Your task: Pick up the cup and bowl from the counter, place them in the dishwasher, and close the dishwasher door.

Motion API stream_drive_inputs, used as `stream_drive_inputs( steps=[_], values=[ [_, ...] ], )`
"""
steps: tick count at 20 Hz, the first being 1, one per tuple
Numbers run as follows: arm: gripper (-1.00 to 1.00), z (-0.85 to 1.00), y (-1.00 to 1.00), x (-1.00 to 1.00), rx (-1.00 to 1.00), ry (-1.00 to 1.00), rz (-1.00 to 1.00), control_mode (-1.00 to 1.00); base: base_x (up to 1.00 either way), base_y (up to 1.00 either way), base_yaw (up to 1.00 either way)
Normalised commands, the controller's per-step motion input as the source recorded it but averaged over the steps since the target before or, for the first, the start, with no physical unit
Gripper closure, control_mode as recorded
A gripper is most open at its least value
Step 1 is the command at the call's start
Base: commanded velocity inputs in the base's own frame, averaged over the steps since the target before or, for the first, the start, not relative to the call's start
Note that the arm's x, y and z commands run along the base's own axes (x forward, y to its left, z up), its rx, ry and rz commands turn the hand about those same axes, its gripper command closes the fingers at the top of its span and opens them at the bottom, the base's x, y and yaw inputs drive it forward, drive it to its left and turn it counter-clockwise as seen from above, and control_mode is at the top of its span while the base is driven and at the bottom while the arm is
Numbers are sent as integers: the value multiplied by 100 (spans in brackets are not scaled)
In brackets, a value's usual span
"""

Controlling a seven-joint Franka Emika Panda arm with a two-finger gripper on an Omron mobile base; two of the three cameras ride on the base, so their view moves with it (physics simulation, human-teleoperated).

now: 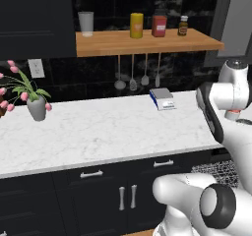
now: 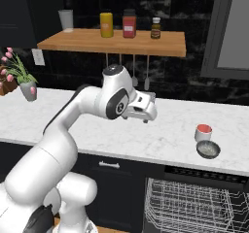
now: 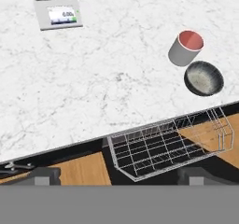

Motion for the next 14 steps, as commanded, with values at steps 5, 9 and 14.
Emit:
stream_drive_inputs(
  steps=[5, 9, 14],
  values=[
    [-100, -21, -44, 21, -1, 1, 16, -100, 0, 0, 0],
    [-100, -7, -43, 7, -4, 5, 9, -100, 0, 0, 0],
    [-100, -13, -44, 13, -3, 7, 1, -100, 0, 0, 0]
  ],
)
